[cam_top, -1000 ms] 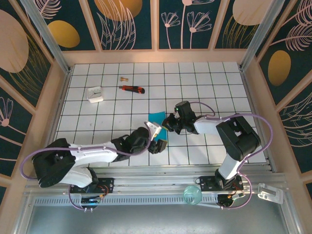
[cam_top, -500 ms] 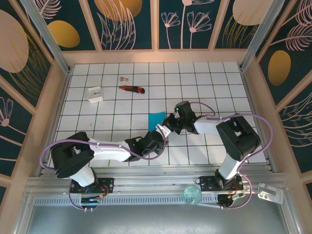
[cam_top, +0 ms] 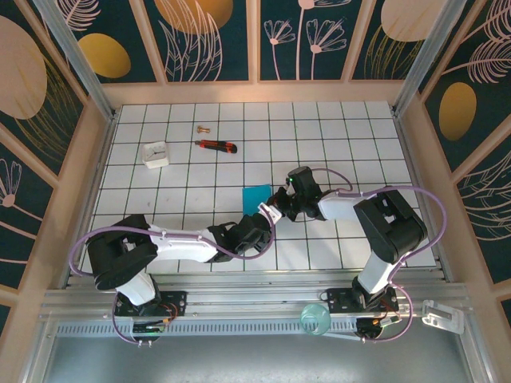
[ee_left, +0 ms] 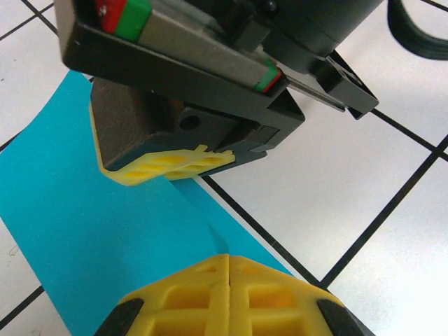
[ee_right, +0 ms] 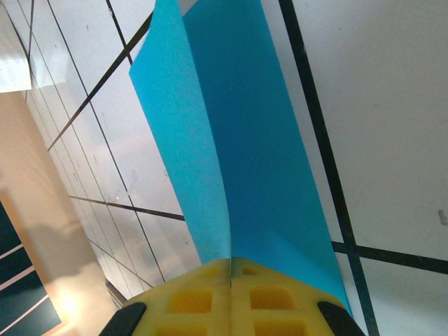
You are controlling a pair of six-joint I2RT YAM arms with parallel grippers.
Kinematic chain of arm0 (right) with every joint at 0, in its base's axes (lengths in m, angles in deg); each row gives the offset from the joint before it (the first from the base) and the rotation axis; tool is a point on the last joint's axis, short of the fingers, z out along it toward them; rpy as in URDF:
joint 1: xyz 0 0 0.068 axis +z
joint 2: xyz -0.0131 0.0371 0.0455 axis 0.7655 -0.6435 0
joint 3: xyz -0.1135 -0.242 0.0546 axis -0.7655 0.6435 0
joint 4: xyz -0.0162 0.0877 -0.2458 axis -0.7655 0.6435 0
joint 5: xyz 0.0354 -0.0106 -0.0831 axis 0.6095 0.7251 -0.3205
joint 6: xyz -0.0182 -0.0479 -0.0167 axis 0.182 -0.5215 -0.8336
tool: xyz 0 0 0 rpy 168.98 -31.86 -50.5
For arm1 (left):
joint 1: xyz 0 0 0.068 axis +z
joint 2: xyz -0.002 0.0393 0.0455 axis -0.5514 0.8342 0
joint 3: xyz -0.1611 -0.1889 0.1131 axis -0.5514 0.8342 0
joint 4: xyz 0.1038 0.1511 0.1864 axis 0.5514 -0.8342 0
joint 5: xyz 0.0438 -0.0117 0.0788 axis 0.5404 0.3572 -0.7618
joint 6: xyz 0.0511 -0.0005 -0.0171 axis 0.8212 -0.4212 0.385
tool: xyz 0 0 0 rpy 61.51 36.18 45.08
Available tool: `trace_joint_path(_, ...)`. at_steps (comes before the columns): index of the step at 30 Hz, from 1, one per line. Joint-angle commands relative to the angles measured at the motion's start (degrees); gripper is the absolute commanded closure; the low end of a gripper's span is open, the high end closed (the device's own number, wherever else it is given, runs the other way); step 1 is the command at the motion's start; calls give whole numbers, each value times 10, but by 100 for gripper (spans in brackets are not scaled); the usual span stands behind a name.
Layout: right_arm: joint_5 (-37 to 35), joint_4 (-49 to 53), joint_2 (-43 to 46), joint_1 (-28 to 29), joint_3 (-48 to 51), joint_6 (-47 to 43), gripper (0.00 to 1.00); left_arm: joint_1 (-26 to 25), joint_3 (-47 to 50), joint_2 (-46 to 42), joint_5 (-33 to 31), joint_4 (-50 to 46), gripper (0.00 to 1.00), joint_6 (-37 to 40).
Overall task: Fold a paper plane with a square sheet of paper (pick it up from the middle)
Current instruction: Fold the triangle a second time at the center of the table.
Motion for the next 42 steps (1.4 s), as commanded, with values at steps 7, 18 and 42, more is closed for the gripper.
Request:
trace_joint_path(7,-5,34,37,-12,4,-36,76,26,16,-19,100,31,100,-61)
trace_joint_path(18,-22,124,113,-57,-20,-187,66,78,69,-35,282,140,100,-149)
trace_joint_path(42,13,93,-47,-34,-64,-277,82,127,102,3,377,221,100,-212)
